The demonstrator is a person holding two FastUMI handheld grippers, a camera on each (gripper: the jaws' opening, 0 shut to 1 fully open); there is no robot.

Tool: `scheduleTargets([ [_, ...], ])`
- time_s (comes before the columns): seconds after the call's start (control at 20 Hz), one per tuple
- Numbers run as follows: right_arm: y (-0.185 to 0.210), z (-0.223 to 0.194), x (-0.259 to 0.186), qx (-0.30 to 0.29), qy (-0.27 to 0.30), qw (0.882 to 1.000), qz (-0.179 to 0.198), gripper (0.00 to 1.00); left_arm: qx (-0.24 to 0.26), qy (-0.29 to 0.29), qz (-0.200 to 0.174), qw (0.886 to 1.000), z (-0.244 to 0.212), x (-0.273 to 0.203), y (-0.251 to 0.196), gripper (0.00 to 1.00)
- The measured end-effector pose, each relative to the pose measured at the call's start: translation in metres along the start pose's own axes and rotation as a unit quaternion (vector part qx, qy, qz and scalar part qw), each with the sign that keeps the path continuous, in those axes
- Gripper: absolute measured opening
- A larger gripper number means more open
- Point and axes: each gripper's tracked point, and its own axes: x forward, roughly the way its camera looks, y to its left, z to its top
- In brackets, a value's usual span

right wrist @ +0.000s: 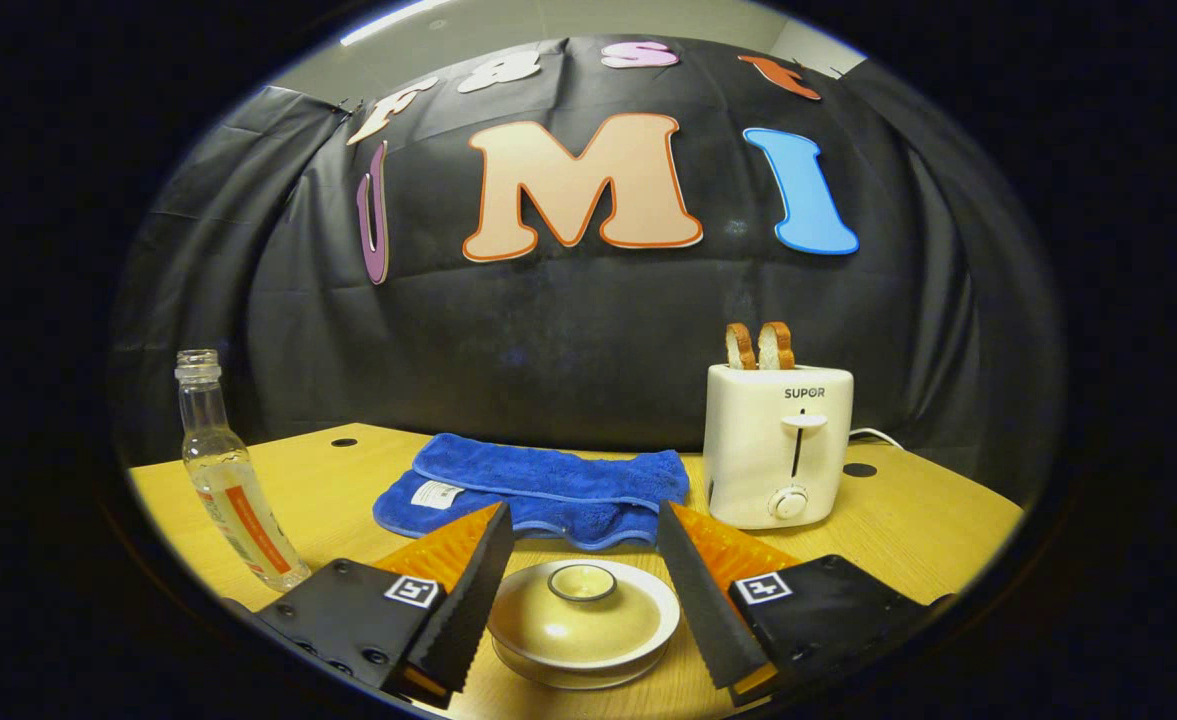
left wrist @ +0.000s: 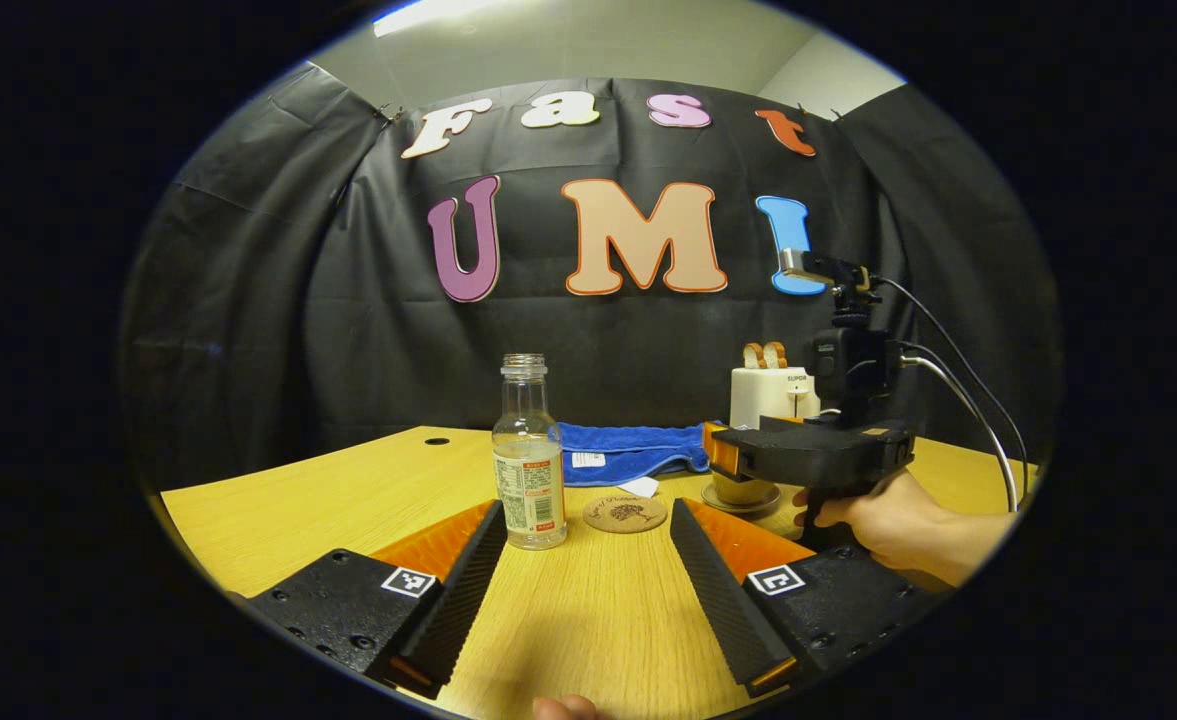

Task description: Open the teacup lid with one hand, grasp the water bottle and pour water into the teacup with the other hand; after pouring, place the water bottle on the coaster and then close the teacup lid.

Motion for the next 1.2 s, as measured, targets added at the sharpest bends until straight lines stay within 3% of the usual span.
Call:
scheduleTargets([
  [0.1,0.004,-0.003,0.0,0.0,0.008,1.0,0.012,0.89,0.0,0.0,0.0,1.0,0.0,0.0,0.0,0.96],
  [0.3,0.005,-0.005,0.004,-0.003,0.02,1.0,0.019,0.68,0.0,0.0,0.0,1.0,-0.001,0.0,0.0,0.96],
  [0.4,0.006,-0.013,0.008,-0.003,0.031,0.999,0.022,0.69,0.0,0.0,0.0,1.0,0.0,-0.001,0.0,0.96],
  [0.55,0.003,-0.008,0.008,-0.003,0.03,0.999,0.012,0.36,0.0,0.0,0.0,1.0,0.0,-0.001,0.0,0.96],
  [0.6,0.004,-0.008,0.007,-0.002,0.03,0.999,0.013,0.42,0.0,0.0,0.0,1.0,0.001,-0.001,0.0,0.96],
  [0.75,0.002,-0.008,0.008,-0.002,0.03,0.999,0.013,0.39,0.0,0.0,0.0,1.0,0.0,0.0,0.0,0.96],
  [0.8,0.001,-0.008,0.005,-0.005,0.029,1.0,0.008,0.42,0.0,0.0,0.0,1.0,0.0,-0.001,0.0,0.96],
  [0.9,0.001,-0.008,0.008,-0.008,0.029,1.0,0.007,0.33,0.0,0.001,0.0,1.0,0.001,-0.002,0.0,0.96],
  [1.2,0.002,-0.008,0.007,-0.008,0.029,0.999,0.012,0.27,0.0,0.001,0.0,1.0,0.0,-0.001,0.0,0.96],
])
